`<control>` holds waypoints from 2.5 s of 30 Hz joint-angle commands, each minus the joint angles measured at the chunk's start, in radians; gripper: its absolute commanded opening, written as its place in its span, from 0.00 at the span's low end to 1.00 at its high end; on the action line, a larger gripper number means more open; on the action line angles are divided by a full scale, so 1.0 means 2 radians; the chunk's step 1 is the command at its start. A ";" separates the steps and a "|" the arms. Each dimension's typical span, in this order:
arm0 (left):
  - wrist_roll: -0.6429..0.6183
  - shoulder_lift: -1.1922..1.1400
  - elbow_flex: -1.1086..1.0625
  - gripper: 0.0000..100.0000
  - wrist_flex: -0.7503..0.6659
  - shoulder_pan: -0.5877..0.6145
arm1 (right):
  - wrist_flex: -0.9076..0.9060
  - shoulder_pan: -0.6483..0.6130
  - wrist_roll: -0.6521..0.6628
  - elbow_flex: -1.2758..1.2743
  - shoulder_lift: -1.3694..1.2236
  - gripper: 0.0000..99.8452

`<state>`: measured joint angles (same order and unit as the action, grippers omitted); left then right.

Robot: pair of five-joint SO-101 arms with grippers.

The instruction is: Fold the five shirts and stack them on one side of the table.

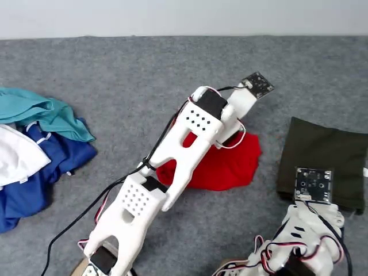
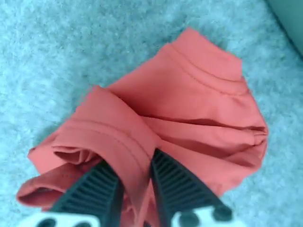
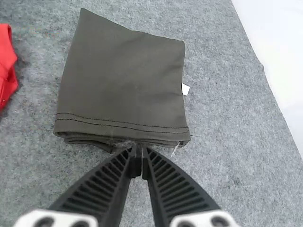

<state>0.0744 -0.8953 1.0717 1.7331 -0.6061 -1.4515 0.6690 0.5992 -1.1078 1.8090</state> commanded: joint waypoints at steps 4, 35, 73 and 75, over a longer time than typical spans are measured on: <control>-0.008 0.058 -0.002 0.01 0.012 0.009 | 0.003 0.003 -0.002 0.000 -0.005 0.01; 0.050 0.092 -0.016 0.06 0.010 0.097 | 0.003 0.004 -0.002 0.000 -0.005 0.01; 0.116 0.298 -0.470 0.02 -0.063 -0.057 | 0.004 0.004 -0.002 -0.004 -0.005 0.01; 0.116 0.305 -0.452 0.02 -0.085 -0.022 | 0.004 0.004 -0.002 -0.004 -0.005 0.01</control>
<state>0.3000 -0.3675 0.1266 1.6272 -0.7273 -1.4515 0.6690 0.5992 -1.1201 1.8075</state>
